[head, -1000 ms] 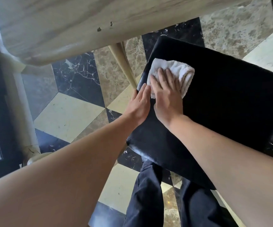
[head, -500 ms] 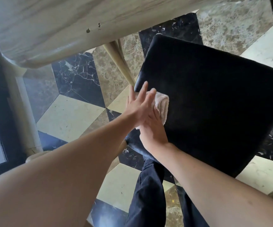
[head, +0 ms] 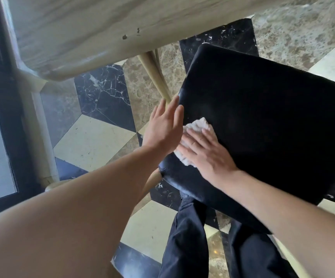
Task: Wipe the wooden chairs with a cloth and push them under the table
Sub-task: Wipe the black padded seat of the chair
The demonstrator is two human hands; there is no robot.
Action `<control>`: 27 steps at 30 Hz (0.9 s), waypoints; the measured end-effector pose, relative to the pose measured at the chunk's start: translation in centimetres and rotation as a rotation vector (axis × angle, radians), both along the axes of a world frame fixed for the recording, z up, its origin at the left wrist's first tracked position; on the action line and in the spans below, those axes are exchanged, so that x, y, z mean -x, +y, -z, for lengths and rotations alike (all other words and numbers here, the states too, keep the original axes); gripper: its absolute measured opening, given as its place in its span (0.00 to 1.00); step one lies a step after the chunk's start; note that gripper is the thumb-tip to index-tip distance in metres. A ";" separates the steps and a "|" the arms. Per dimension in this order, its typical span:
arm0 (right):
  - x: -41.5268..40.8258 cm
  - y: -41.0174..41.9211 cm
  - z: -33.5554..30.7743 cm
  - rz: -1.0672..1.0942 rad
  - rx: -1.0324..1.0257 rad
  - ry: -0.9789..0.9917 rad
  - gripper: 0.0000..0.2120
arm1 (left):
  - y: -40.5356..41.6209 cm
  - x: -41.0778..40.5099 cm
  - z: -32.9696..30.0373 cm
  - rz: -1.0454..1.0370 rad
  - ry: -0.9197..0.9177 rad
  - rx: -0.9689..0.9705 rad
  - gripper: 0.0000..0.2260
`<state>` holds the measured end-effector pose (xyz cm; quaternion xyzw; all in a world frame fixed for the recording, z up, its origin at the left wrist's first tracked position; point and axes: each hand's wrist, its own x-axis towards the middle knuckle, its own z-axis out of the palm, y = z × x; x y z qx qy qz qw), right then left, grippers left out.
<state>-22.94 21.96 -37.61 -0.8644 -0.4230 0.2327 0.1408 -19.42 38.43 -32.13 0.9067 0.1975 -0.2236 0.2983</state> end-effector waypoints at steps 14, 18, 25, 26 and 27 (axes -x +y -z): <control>-9.3 6.4 -1.0 0.555 0.009 -0.076 0.24 | 1.4 0.1 0.3 -0.753 0.172 0.487 0.30; -5.1 6.9 -0.4 0.382 -0.074 0.004 0.23 | 1.8 -0.7 -1.5 -0.806 0.218 0.566 0.24; 2.7 4.3 0.1 0.066 -0.041 0.151 0.28 | 2.3 -1.1 -1.0 -0.848 0.222 0.527 0.33; 3.7 3.7 0.0 0.073 -0.071 0.157 0.27 | 2.3 -1.1 -0.9 -0.801 0.243 0.503 0.33; 4.7 3.0 0.1 0.074 -0.121 0.153 0.26 | 2.1 -1.0 -0.8 -0.736 0.269 0.492 0.33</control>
